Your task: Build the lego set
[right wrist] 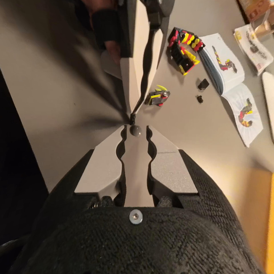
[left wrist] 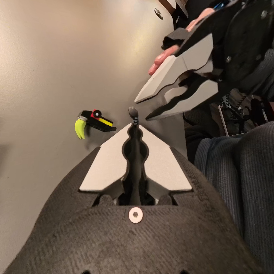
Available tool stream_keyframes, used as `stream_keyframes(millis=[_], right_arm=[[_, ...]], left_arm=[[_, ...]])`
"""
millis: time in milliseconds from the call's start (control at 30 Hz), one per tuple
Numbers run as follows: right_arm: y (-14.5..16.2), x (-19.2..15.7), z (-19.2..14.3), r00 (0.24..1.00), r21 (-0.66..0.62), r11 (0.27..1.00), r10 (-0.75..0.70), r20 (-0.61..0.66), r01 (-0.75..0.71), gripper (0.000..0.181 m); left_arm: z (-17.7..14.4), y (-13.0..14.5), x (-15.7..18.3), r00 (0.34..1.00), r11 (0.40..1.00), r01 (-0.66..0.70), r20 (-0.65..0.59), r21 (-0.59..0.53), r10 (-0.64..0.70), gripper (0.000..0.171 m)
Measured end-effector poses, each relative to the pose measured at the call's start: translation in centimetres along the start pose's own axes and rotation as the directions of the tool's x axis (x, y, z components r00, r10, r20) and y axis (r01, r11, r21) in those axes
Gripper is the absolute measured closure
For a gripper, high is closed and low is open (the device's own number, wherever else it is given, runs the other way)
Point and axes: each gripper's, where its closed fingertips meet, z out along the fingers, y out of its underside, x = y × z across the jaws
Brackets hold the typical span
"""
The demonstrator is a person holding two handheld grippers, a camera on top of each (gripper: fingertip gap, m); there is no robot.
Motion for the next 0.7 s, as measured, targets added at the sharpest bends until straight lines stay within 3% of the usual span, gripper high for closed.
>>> stream_keyframes(millis=[100, 267, 333, 467, 600, 700], right_arm=[[0.8, -0.3, 0.1, 0.986, -0.036, 0.993, 0.118, 0.122, -0.114, 0.159], [0.8, -0.7, 0.8, 0.953, -0.004, 0.984, 0.171, 0.249, -0.176, 0.16], [0.8, -0.7, 0.9, 0.948, -0.009, 0.985, 0.171, 0.269, -0.175, 0.168], [0.8, -0.5, 0.8, 0.94, -0.025, 0.983, 0.18, 0.29, -0.181, 0.168], [-1.5, 0.0, -0.5, 0.913, 0.082, 0.969, 0.187, 0.364, -0.232, 0.168], [-2.0, -0.5, -0.4, 0.897, 0.091, 0.965, 0.192, 0.399, -0.247, 0.168]], left_arm=[[0.1, 0.4, 0.5, 0.999, 0.999, -0.039, -0.03, -0.029, 0.038, 0.17], [0.1, 1.4, 1.3, 0.979, 0.975, -0.205, -0.045, -0.091, 0.201, 0.171], [0.0, 1.5, 1.4, 0.962, 0.957, -0.273, -0.025, -0.097, 0.272, 0.171], [-0.3, 1.1, 1.4, 0.936, 0.935, -0.349, 0.022, -0.067, 0.351, 0.171], [-0.8, 0.2, 1.1, 0.919, 0.921, -0.388, 0.074, -0.017, 0.388, 0.171], [-0.6, 0.5, 0.7, 0.914, 0.919, -0.391, 0.095, -0.053, 0.394, 0.171]])
